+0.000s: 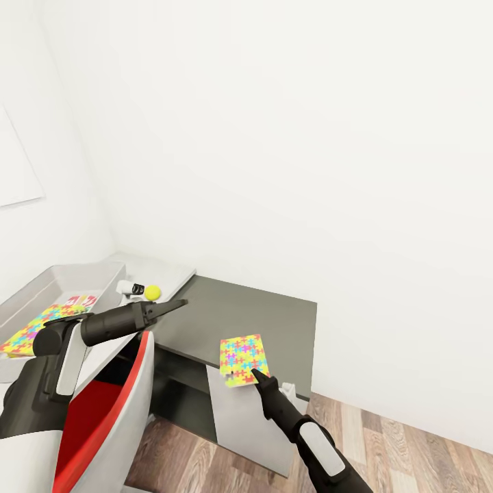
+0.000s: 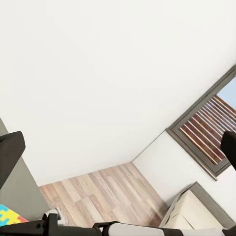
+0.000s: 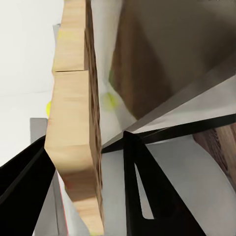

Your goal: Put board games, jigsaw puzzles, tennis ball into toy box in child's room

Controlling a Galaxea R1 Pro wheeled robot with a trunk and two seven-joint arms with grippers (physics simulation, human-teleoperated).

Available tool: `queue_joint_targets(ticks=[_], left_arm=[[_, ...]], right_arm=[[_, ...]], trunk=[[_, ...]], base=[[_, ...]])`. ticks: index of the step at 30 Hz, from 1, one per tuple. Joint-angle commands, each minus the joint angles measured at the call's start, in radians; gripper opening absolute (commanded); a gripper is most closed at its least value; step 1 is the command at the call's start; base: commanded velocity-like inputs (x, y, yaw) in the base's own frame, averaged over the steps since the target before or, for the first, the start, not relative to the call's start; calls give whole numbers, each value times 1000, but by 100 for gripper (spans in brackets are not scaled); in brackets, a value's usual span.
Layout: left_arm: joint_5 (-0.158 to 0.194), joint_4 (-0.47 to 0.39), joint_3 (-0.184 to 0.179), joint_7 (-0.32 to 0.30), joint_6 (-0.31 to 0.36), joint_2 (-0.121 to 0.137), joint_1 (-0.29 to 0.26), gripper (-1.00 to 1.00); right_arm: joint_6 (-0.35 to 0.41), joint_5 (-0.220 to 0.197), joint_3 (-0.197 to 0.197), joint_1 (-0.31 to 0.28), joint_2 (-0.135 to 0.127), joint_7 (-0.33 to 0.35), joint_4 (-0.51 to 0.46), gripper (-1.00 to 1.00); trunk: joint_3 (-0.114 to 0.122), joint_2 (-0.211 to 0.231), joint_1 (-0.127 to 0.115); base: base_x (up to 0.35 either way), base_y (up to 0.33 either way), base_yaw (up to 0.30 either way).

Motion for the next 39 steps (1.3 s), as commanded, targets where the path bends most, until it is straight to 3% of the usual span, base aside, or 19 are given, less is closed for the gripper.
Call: queue_joint_targets(ticks=[1, 9, 20, 27, 34, 39], left_arm=[[2, 0, 0, -1, 8, 0, -1, 100], [2, 0, 0, -1, 8, 1, -1, 100], [-8, 2, 1, 1, 8, 6, 4, 100], [-8, 10, 1, 1, 8, 63, 19, 100], [-6, 15, 13, 0, 8, 77, 64, 100], [0, 15, 34, -2, 8, 105, 66, 100]], right_arm=[[4, -8, 0, 0, 0, 1, 1, -100], [4, -8, -1, -1, 0, 2, 1, -100], [4, -8, -1, 1, -2, 2, -1, -100], [4, -2, 9, 3, -1, 2, -8, -100], [4, 4, 11, 5, -1, 6, -11, -100], [2, 7, 11, 4, -3, 53, -12, -100]], trunk=[[-1, -1, 0], [-1, -1, 0], [33, 76, -42], [55, 125, -69], [71, 160, -88], [84, 188, -104]], base=[[0, 0, 0], [0, 0, 0], [0, 0, 0], [0, 0, 0], [0, 0, 0], [0, 0, 0]])
